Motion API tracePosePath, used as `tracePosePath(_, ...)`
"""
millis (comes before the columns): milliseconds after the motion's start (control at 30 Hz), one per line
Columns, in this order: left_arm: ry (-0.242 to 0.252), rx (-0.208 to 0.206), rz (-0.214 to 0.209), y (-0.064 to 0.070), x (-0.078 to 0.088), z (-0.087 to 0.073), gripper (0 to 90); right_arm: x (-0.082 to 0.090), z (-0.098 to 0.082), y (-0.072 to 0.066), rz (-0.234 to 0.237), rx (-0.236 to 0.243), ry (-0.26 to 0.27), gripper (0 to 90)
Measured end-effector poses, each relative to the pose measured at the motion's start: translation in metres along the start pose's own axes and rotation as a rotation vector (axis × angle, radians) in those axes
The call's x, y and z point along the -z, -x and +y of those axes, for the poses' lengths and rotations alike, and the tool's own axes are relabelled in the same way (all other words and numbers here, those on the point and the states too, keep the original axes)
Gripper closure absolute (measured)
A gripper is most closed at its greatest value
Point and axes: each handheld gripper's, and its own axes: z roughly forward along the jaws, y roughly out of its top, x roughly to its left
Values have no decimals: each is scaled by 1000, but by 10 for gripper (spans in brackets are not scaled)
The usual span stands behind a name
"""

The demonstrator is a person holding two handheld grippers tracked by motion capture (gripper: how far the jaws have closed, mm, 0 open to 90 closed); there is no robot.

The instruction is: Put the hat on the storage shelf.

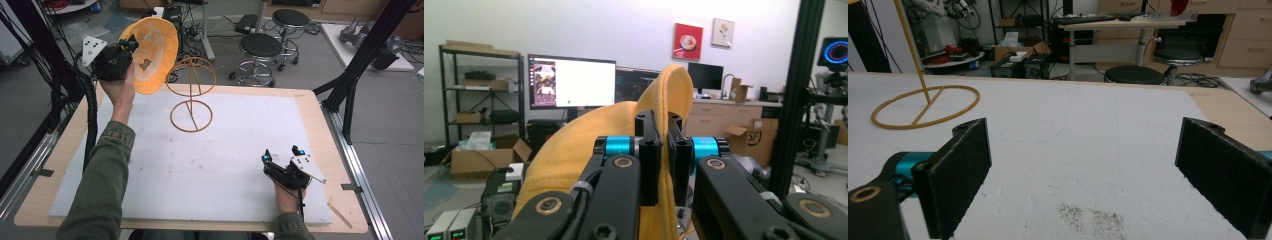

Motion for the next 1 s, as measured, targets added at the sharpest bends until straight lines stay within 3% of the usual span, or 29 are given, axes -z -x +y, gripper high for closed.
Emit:
tracePosePath(267,-2,-41,-52,27,-11,3,868,1,0,0,3,-8,-1,66)
tracePosePath(567,3,-27,-100,53,-20,0,868,1,0,0,3,-11,5,66)
tracePosePath(733,-12,-73,-136,71,-26,-2,867,1,1,1,3,-5,9,66)
tracePosePath(1000,-30,-100,-191,97,-32,-8,868,1,0,1,4,-10,8,66)
